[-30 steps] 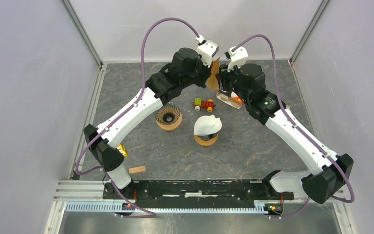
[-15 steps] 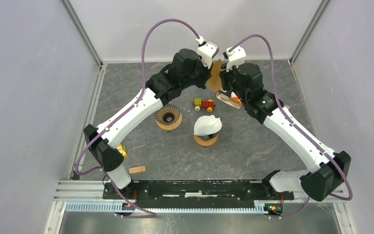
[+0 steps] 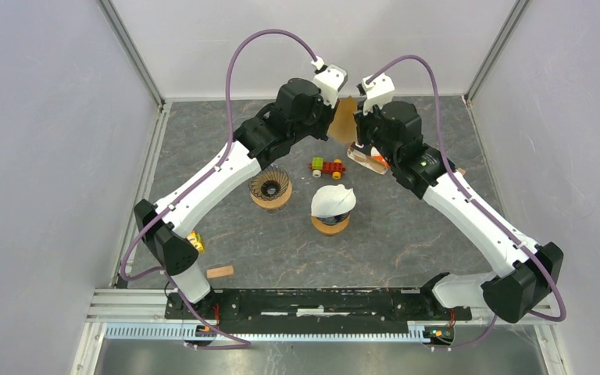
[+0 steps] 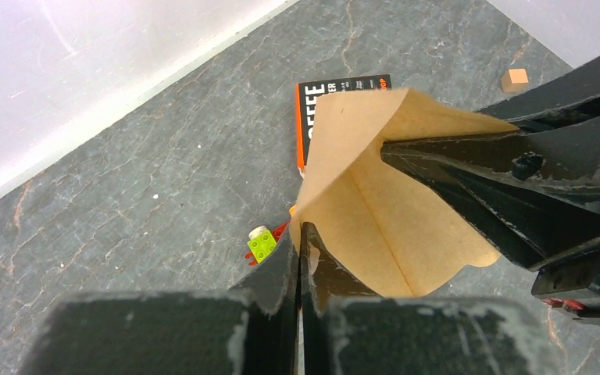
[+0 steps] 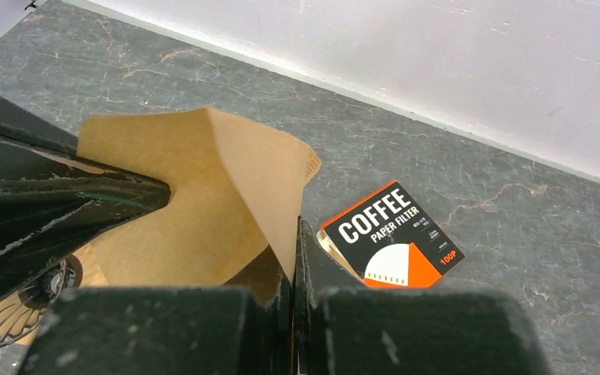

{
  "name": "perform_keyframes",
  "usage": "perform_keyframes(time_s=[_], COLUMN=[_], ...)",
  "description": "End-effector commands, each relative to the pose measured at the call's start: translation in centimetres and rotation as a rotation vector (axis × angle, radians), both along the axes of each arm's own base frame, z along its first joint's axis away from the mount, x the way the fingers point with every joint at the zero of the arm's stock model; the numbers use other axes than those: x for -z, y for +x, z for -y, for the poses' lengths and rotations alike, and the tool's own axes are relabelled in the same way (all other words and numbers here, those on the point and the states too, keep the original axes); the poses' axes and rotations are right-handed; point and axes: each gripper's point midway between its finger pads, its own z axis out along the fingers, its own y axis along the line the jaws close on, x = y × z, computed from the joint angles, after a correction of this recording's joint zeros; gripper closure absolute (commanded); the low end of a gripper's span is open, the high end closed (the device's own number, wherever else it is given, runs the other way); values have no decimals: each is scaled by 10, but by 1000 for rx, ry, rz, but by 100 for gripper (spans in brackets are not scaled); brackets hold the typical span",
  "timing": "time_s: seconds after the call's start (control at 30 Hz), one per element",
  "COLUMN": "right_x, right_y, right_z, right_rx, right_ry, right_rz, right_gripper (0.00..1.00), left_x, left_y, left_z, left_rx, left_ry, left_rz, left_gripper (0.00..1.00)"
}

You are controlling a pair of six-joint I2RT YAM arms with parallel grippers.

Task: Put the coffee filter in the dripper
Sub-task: Place the coffee filter in the coffee dripper.

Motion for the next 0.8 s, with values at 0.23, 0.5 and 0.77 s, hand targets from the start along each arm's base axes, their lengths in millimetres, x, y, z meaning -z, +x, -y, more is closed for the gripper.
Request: perform_keyframes(time_s=[0.23,0.5,0.77], right_x=[-23,-22,-14], right_y=[-5,-12,-17], right_z=[6,-8,-12], right_rx=[2,-81,-129], right_ry=[36,73,71], right_rz=[72,64,55], right_gripper=[100,100,100], left_x=[-33,-36,-45], left_y=[-6,-15,-18], left_z=[-8,4,5], left_rx=[-8,70,119], left_ry=[-53,-85,-66], left_rz=[77,65,115], left_gripper=[98,84,60])
